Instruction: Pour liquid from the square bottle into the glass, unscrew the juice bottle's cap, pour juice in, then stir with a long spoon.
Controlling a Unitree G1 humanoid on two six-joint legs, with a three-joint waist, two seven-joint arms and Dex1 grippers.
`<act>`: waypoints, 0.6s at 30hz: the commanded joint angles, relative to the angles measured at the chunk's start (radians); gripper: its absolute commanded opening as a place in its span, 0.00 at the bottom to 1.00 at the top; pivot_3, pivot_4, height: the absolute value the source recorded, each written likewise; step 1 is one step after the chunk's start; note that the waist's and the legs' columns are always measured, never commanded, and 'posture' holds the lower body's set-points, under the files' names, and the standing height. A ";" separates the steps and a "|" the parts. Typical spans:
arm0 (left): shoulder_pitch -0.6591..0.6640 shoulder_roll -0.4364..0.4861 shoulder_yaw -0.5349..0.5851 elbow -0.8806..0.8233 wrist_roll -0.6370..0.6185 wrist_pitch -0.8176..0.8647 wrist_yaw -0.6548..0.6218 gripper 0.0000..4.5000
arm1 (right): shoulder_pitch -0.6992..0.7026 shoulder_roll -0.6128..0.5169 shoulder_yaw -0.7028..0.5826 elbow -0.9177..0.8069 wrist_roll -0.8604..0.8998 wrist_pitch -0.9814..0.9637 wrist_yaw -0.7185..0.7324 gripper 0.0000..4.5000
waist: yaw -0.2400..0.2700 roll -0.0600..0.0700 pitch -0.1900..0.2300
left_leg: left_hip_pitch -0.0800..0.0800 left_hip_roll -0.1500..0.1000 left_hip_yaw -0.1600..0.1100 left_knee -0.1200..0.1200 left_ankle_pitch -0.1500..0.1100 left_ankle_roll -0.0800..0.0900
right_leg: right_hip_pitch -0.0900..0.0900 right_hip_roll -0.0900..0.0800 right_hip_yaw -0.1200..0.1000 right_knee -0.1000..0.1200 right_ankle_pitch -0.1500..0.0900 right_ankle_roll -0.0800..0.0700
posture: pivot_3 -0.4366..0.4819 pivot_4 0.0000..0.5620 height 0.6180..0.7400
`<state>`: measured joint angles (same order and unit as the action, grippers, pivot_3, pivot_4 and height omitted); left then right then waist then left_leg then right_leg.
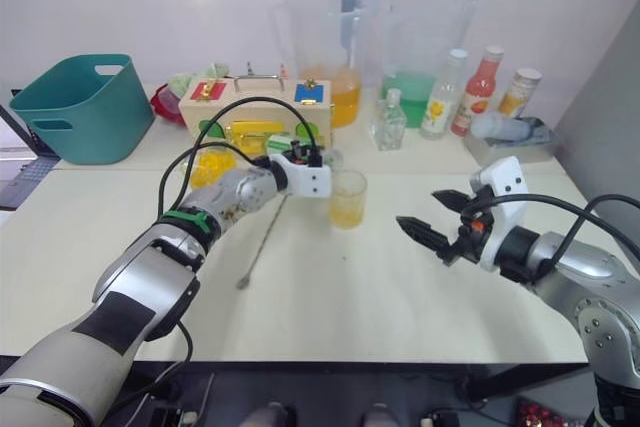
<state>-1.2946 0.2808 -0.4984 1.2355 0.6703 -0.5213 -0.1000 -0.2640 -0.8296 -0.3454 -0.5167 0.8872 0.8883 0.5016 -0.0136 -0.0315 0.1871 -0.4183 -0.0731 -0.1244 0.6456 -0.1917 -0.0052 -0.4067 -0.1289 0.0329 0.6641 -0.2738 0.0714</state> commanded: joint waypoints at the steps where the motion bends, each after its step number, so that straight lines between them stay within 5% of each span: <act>1: -0.049 0.014 -0.007 -0.041 0.018 -0.024 0.062 0.28 | -0.007 0.001 -0.017 -0.023 0.017 0.001 -0.002 0.99 | 0.000 0.000 0.000 | 0.000 0.000 0.000 0.000 0.000 0.000 | 0.000 0.000 0.000 0.000 0.000 0.000 | 0.48 0.27 1.00; 18: -0.066 0.017 -0.022 -0.051 0.038 -0.033 0.093 0.28 | -0.008 0.002 -0.013 -0.020 0.010 -0.004 -0.003 0.99 | 0.000 0.000 0.000 | 0.000 0.000 0.000 0.000 0.000 0.000 | 0.000 0.000 0.000 0.000 0.000 0.000 | 0.48 0.27 1.00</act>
<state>-1.2951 0.2907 -0.5333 1.2351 0.7142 -0.5294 -0.0470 -0.2640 -0.8291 -0.3453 -0.5168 0.8873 0.8883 0.4994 -0.0135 -0.0316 0.1871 -0.4187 -0.0732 -0.1244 0.6461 -0.1917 -0.0052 -0.4067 -0.1290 0.0329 0.6641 -0.2737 0.0716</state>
